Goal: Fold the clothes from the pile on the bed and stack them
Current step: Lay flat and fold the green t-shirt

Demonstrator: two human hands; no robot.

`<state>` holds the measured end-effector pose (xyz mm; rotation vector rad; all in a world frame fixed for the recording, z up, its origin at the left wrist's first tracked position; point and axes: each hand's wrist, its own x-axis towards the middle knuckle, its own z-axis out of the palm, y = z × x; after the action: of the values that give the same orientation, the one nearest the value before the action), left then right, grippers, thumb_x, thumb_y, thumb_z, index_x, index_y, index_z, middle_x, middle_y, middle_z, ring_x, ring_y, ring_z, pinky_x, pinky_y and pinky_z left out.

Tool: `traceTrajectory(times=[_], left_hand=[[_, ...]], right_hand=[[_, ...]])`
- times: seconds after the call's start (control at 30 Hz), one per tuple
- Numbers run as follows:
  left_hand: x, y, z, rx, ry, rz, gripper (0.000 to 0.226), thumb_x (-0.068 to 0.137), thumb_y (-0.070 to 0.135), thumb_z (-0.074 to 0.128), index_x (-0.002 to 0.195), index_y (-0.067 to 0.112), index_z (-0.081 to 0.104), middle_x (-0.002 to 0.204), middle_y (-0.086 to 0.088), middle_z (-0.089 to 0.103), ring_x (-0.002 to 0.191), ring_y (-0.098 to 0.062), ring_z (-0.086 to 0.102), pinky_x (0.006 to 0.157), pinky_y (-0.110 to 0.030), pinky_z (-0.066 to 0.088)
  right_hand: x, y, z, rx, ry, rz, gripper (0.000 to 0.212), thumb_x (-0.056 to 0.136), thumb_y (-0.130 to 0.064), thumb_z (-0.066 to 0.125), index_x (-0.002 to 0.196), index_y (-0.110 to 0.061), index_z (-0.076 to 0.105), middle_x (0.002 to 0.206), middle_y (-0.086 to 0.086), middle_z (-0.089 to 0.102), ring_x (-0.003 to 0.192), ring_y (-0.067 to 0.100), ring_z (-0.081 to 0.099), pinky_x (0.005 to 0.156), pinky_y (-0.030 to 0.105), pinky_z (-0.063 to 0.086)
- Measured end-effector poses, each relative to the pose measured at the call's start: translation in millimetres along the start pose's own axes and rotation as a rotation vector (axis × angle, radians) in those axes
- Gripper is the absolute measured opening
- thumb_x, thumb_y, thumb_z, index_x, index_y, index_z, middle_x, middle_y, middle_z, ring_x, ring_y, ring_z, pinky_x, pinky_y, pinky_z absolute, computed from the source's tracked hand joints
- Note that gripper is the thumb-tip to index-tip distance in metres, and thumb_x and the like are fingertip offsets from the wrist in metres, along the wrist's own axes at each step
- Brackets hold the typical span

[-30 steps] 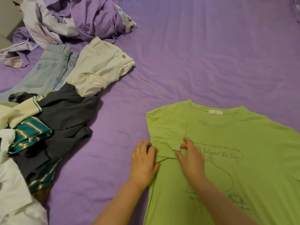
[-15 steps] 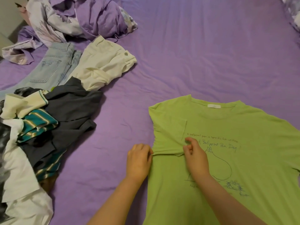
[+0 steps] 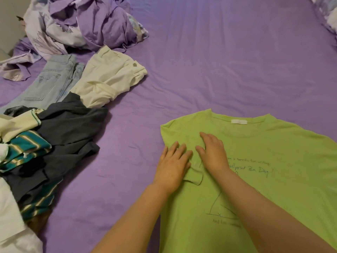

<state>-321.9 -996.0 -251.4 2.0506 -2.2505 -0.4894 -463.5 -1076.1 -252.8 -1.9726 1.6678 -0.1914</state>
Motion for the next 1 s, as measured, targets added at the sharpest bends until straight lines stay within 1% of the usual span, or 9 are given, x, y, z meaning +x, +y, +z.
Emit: traceTrajectory(times=[0.13, 0.3, 0.43, 0.53, 0.63, 0.7, 0.77, 0.83, 1.0], left_hand=[[10, -2, 13, 0.064, -0.084, 0.008, 0.072, 0.093, 0.063, 0.027, 0.153, 0.026, 0.015, 0.161, -0.003, 0.003, 0.148, -0.028, -0.003, 0.117, -0.046, -0.007], [2, -7, 28, 0.126, -0.023, -0.079, 0.087, 0.083, 0.075, 0.019, 0.15, 0.019, 0.018, 0.157, -0.014, 0.014, 0.144, -0.039, 0.013, 0.113, -0.06, 0.012], [5, -14, 36, 0.126, -0.075, -0.113, 0.09, 0.075, 0.085, 0.002, 0.144, 0.032, -0.02, 0.157, -0.004, -0.021, 0.145, -0.03, -0.021, 0.114, -0.051, -0.019], [8, -12, 31, 0.126, -0.139, -0.157, 0.09, 0.069, 0.088, -0.005, 0.138, 0.038, -0.031, 0.153, 0.0, -0.032, 0.142, -0.023, -0.03, 0.11, -0.049, -0.025], [12, 2, 22, 0.132, -0.193, -0.237, 0.09, 0.076, 0.084, 0.006, 0.145, 0.035, -0.024, 0.151, 0.001, -0.033, 0.143, -0.024, -0.027, 0.11, -0.053, -0.022], [14, 16, 15, 0.161, -0.213, -0.286, 0.089, 0.083, 0.077, 0.02, 0.151, 0.029, -0.012, 0.157, -0.002, -0.024, 0.146, -0.027, -0.021, 0.111, -0.054, -0.018], [16, 36, 6, 0.185, -0.17, -0.277, 0.08, 0.088, 0.062, 0.033, 0.154, 0.024, 0.007, 0.161, -0.006, -0.006, 0.148, -0.027, -0.011, 0.112, -0.055, -0.015], [19, 61, 1, 0.169, -0.143, -0.205, 0.068, 0.09, 0.044, 0.042, 0.151, 0.023, 0.021, 0.161, -0.004, 0.009, 0.149, -0.025, -0.001, 0.115, -0.054, -0.01], [34, 151, 10, 0.067, -0.221, -0.092, 0.059, 0.095, 0.034, 0.038, 0.151, 0.028, 0.02, 0.16, 0.002, 0.015, 0.148, -0.019, 0.008, 0.118, -0.048, -0.001]], right_hand=[[20, 7, 1, 0.098, 0.064, 0.038, 0.025, 0.093, -0.018, 0.057, 0.117, -0.012, 0.064, 0.112, 0.01, 0.063, 0.107, 0.029, 0.055, 0.087, 0.035, 0.042], [45, 22, -5, 0.177, 0.11, 0.093, 0.019, 0.094, -0.017, 0.056, 0.109, -0.015, 0.067, 0.109, 0.006, 0.063, 0.099, 0.025, 0.057, 0.075, 0.033, 0.042], [53, 31, -6, 0.204, 0.176, 0.151, 0.02, 0.094, -0.009, 0.048, 0.106, -0.012, 0.064, 0.11, 0.009, 0.058, 0.086, 0.021, 0.052, 0.07, 0.031, 0.04], [45, 39, -15, 0.107, 0.161, 0.122, 0.027, 0.094, -0.011, 0.046, 0.118, -0.014, 0.06, 0.12, 0.008, 0.053, 0.093, 0.021, 0.051, 0.075, 0.032, 0.044], [13, 61, -18, -0.227, 0.051, -0.137, 0.041, 0.096, -0.025, 0.046, 0.138, -0.026, 0.047, 0.145, 0.003, 0.041, 0.13, 0.023, 0.037, 0.103, 0.037, 0.032], [-15, 86, -26, -0.31, -0.034, -0.169, 0.046, 0.099, -0.034, 0.039, 0.145, -0.032, 0.035, 0.156, 0.001, 0.026, 0.143, 0.021, 0.02, 0.114, 0.038, 0.017], [-39, 116, -39, -0.345, -0.102, -0.133, 0.049, 0.1, -0.038, 0.035, 0.148, -0.034, 0.028, 0.159, 0.001, 0.017, 0.147, 0.019, 0.011, 0.117, 0.039, 0.007], [-57, 146, -59, -0.367, -0.148, -0.086, 0.051, 0.1, -0.039, 0.036, 0.149, -0.034, 0.025, 0.16, 0.0, 0.014, 0.147, 0.017, 0.008, 0.118, 0.041, 0.005], [-87, 214, -114, -0.441, -0.25, 0.024, 0.054, 0.099, -0.035, 0.037, 0.15, -0.034, 0.019, 0.161, -0.005, 0.009, 0.147, 0.015, 0.007, 0.117, 0.039, 0.01]])
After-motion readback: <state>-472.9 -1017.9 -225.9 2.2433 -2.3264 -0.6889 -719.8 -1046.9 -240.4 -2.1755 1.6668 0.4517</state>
